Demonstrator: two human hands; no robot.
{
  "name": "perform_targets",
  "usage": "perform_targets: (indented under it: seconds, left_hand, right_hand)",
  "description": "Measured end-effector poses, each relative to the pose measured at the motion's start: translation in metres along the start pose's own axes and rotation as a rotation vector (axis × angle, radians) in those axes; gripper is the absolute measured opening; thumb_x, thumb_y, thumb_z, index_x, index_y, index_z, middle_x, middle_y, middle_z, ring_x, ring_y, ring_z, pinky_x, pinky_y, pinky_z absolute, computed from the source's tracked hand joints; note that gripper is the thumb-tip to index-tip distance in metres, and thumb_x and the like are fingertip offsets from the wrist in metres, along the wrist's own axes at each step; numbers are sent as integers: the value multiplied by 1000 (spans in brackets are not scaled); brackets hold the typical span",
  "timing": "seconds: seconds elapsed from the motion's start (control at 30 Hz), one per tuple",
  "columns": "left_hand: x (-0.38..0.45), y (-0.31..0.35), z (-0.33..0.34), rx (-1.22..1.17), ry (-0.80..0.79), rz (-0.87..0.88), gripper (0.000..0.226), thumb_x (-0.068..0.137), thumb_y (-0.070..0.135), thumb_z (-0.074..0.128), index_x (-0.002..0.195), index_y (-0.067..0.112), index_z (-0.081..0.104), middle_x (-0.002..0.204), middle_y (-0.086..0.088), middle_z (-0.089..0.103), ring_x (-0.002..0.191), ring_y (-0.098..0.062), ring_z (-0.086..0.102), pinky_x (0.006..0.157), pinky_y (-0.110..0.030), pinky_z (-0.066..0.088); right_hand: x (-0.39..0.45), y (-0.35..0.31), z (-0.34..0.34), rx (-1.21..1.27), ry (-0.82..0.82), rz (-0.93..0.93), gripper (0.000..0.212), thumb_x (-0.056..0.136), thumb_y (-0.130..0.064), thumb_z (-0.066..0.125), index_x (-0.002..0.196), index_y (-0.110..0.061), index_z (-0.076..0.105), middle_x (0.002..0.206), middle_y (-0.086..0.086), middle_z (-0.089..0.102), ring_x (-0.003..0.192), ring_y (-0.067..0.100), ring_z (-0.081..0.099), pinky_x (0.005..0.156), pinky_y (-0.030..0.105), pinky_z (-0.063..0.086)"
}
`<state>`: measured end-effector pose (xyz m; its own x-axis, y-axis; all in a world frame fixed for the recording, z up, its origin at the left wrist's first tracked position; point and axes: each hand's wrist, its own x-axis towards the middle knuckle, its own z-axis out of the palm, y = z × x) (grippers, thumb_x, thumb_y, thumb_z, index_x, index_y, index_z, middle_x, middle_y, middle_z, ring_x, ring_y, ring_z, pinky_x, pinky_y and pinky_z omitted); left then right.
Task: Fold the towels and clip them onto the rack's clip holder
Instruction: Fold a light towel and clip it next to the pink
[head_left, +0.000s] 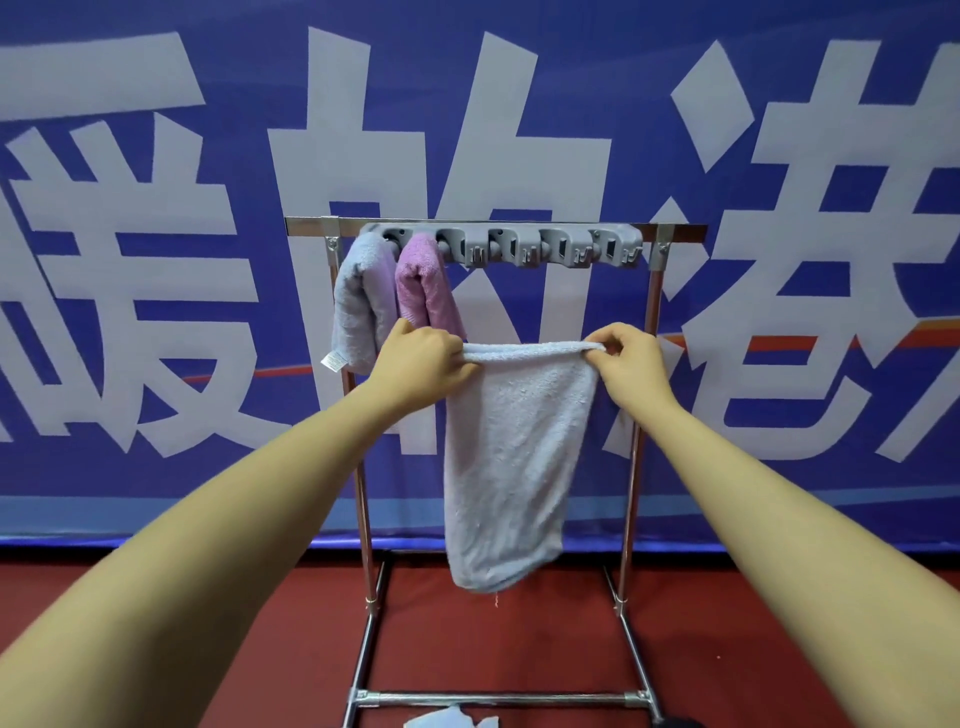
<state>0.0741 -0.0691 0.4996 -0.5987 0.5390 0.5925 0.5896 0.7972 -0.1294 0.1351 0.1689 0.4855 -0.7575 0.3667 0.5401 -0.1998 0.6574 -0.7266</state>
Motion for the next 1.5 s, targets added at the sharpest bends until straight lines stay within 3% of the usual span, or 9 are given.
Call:
perform_targets:
  seconds: [0.23,0.5,0.6,0.77,0.93,1.17,1.3,1.4,1.5]
  left_hand:
    - [-5,-20,-3,-336,180,-66,29,87,28,61,70,5,52,69,-7,59,68,-33,56,64,-36,39]
    - [-8,-10,-3,-560,184,-185,26,87,12,54,112,18,49,96,-4,63,89,-29,57,73,-40,49]
    - [-6,-2,-3,-446,185,-265,19,86,11,53,101,17,63,95,-1,66,91,-23,50,68,-34,43]
    - [-8,8,-4,-545,155,-466,12,83,8,47,88,12,56,89,-7,65,83,-30,58,68,-42,51]
    - [-5,24,-5,-646,176,-461,12,82,7,44,79,16,37,74,-6,53,75,-34,53,65,-42,46]
    - [-5,23,-2,-674,191,-400,20,83,26,58,84,9,48,82,-4,55,73,-19,51,62,-29,39]
    - [-2,23,3,-741,171,-353,28,85,33,63,97,12,49,101,-5,52,80,-10,46,64,-16,35]
    - [-1,26,-2,-627,240,-337,37,85,35,64,115,16,51,104,-2,47,87,-16,49,76,-26,37]
    - [-2,33,-12,-532,163,-152,28,85,12,54,112,17,57,79,8,53,85,-24,57,80,-37,41]
  right_hand:
    - [-7,-10,8,14,-113,-29,3,91,-10,54,88,-11,55,86,-1,58,80,13,53,66,21,43]
    - [-13,-28,28,-133,-171,-107,41,82,13,31,98,-17,54,101,-1,52,95,20,46,82,36,40]
    - [-17,-29,39,-270,-124,-153,36,88,7,29,103,-10,58,101,1,46,99,18,37,82,31,24]
    - [-20,-34,41,-252,-69,-100,16,89,-13,44,98,-19,56,97,-2,42,101,20,38,79,30,16]
    - [-19,-44,38,-307,-88,-6,33,82,-57,57,112,-43,56,104,-1,33,102,20,32,94,37,21]
    - [-21,-53,30,-97,-194,22,6,79,-43,68,75,-41,64,93,-8,32,101,17,31,90,33,26]
    - [-25,-61,33,35,-248,-17,10,79,-42,70,86,-36,69,92,-10,37,99,14,31,87,27,24]
    - [-26,-64,38,108,-206,-9,16,80,-38,70,93,-30,71,91,-9,39,99,15,35,91,30,33]
    - [-27,-62,43,111,-181,3,5,82,-39,68,87,-38,67,90,-7,41,100,17,38,88,32,36]
